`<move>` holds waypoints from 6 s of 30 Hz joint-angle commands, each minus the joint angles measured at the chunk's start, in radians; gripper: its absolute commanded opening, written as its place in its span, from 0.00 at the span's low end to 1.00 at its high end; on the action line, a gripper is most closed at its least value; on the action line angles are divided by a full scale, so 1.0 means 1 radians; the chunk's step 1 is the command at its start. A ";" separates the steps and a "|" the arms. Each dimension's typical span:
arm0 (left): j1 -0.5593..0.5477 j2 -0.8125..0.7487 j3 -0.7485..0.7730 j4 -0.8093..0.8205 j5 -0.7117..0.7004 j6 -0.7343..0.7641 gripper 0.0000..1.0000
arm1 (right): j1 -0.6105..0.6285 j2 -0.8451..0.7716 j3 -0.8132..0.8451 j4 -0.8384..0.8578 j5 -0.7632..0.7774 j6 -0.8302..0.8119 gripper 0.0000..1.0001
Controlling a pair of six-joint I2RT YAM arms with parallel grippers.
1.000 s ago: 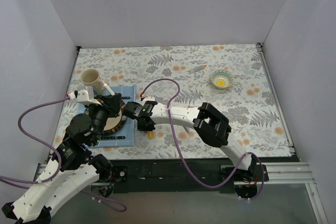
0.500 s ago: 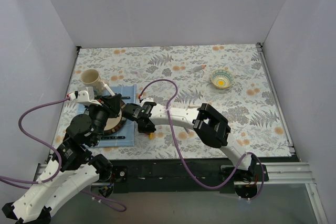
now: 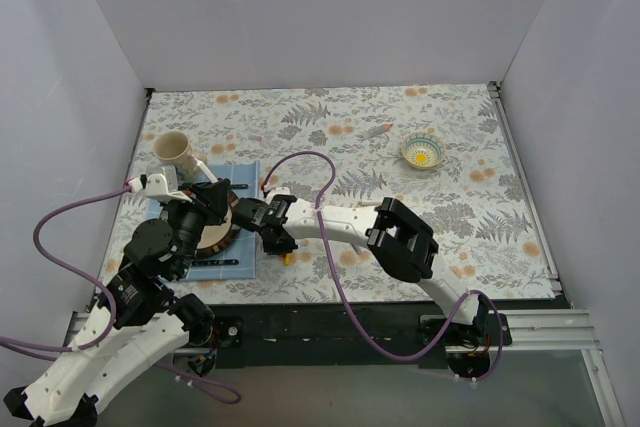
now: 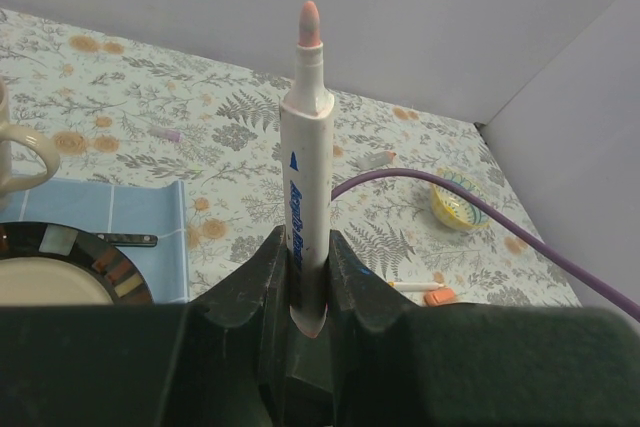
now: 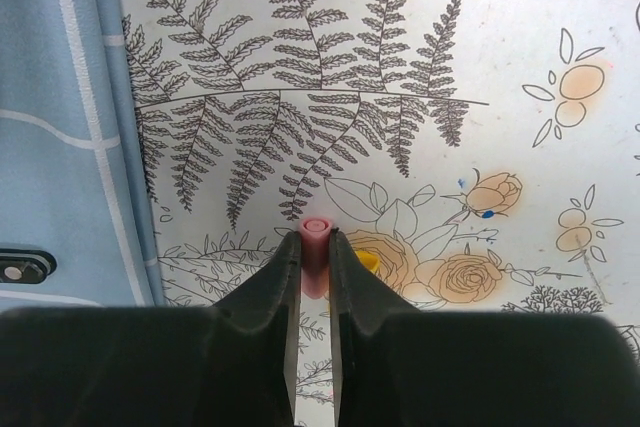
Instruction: Insert the pens into the pen caps
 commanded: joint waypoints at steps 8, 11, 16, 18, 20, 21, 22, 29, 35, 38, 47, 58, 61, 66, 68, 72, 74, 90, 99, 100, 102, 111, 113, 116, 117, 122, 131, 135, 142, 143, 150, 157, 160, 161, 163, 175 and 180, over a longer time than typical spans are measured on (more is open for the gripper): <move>0.001 0.061 0.024 -0.005 0.082 -0.038 0.00 | -0.113 -0.071 -0.161 0.189 0.100 -0.216 0.01; 0.001 0.104 0.041 -0.034 0.137 -0.071 0.00 | -0.153 -0.125 -0.216 0.229 0.103 -0.254 0.01; 0.001 0.191 0.052 -0.069 0.340 -0.148 0.00 | -0.218 -0.254 -0.395 0.338 0.051 -0.317 0.01; 0.001 0.219 0.026 -0.069 0.464 -0.215 0.00 | -0.247 -0.292 -0.452 0.390 0.035 -0.329 0.01; 0.001 0.251 -0.012 -0.020 0.558 -0.251 0.00 | -0.265 -0.352 -0.527 0.428 0.008 -0.363 0.01; 0.001 0.259 -0.037 0.007 0.613 -0.271 0.00 | -0.270 -0.372 -0.549 0.471 -0.002 -0.375 0.01; 0.000 0.263 -0.087 0.047 0.712 -0.278 0.00 | -0.273 -0.410 -0.569 0.488 -0.018 -0.398 0.01; 0.000 0.300 -0.189 0.287 0.950 -0.291 0.00 | -0.307 -0.593 -0.647 0.519 -0.039 -0.438 0.01; 0.000 0.357 -0.190 0.313 0.989 -0.262 0.00 | -0.316 -0.782 -0.719 0.600 -0.094 -0.448 0.01; 0.000 0.383 -0.207 0.362 1.000 -0.271 0.00 | -0.316 -0.857 -0.747 0.632 -0.123 -0.432 0.01; 0.000 0.432 -0.266 0.550 1.132 -0.318 0.00 | -0.316 -1.105 -0.926 0.847 -0.186 -0.380 0.01; -0.003 0.503 -0.304 0.762 1.242 -0.406 0.00 | -0.318 -1.268 -1.062 1.050 -0.200 -0.322 0.01; -0.008 0.520 -0.310 0.794 1.253 -0.423 0.00 | -0.316 -1.279 -1.069 1.077 -0.204 -0.313 0.01; -0.016 0.537 -0.313 0.810 1.255 -0.424 0.00 | -0.315 -1.280 -1.069 1.111 -0.220 -0.294 0.01; -0.017 0.543 -0.316 0.819 1.256 -0.426 0.00 | -0.316 -1.274 -1.065 1.119 -0.235 -0.290 0.01; -0.022 0.549 -0.315 0.821 1.255 -0.426 0.00 | -0.315 -1.262 -1.066 1.137 -0.252 -0.279 0.01; -0.023 0.549 -0.316 0.818 1.253 -0.421 0.00 | -0.315 -1.257 -1.060 1.142 -0.261 -0.277 0.01; -0.023 0.549 -0.318 0.802 1.239 -0.409 0.00 | -0.295 -1.265 -1.124 1.176 -0.322 -0.222 0.01; -0.023 0.541 -0.333 0.813 1.244 -0.414 0.00 | -0.292 -1.271 -1.100 1.156 -0.278 -0.248 0.01; -0.023 0.540 -0.335 0.813 1.245 -0.415 0.00 | -0.290 -1.271 -1.094 1.147 -0.273 -0.253 0.01; -0.023 0.534 -0.338 0.811 1.245 -0.414 0.00 | -0.292 -1.266 -1.077 1.142 -0.261 -0.263 0.01; -0.023 0.530 -0.333 0.805 1.247 -0.412 0.00 | -0.292 -1.270 -1.046 1.131 -0.263 -0.280 0.01; -0.023 0.537 -0.335 0.807 1.248 -0.414 0.00 | -0.292 -1.273 -1.045 1.130 -0.261 -0.282 0.01; -0.023 0.541 -0.335 0.815 1.245 -0.415 0.00 | -0.290 -1.274 -1.046 1.133 -0.273 -0.279 0.01; -0.023 0.543 -0.333 0.819 1.244 -0.418 0.00 | -0.290 -1.273 -1.048 1.133 -0.281 -0.276 0.01; -0.023 0.549 -0.324 0.818 1.244 -0.417 0.00 | -0.290 -1.280 -1.060 1.145 -0.290 -0.265 0.01; -0.023 0.557 -0.316 0.813 1.238 -0.410 0.00 | -0.290 -1.285 -1.068 1.143 -0.305 -0.262 0.01; -0.023 0.557 -0.304 0.801 1.236 -0.400 0.00 | -0.286 -1.274 -1.081 1.151 -0.318 -0.259 0.01; -0.023 0.557 -0.293 0.788 1.236 -0.391 0.00 | -0.279 -1.280 -1.095 1.143 -0.301 -0.273 0.01; -0.023 0.557 -0.295 0.787 1.235 -0.389 0.00 | -0.281 -1.282 -1.098 1.142 -0.302 -0.277 0.01; -0.023 0.552 -0.293 0.784 1.232 -0.389 0.00 | -0.276 -1.286 -1.103 1.133 -0.287 -0.296 0.01; -0.023 0.547 -0.292 0.778 1.230 -0.386 0.00 | -0.276 -1.293 -1.103 1.127 -0.276 -0.308 0.01; -0.023 0.544 -0.293 0.778 1.224 -0.386 0.00 | -0.276 -1.297 -1.108 1.128 -0.278 -0.308 0.01; -0.023 0.546 -0.293 0.778 1.222 -0.387 0.00 | -0.275 -1.297 -1.109 1.130 -0.284 -0.308 0.01; -0.023 0.546 -0.292 0.781 1.218 -0.389 0.00 | -0.272 -1.297 -1.117 1.137 -0.290 -0.305 0.01; -0.023 0.541 -0.266 0.779 1.178 -0.391 0.00 | -0.137 -1.297 -1.213 1.186 -0.188 -0.293 0.01; -0.023 0.535 -0.207 0.727 1.113 -0.354 0.00 | -0.060 -1.306 -1.273 1.225 -0.129 -0.276 0.01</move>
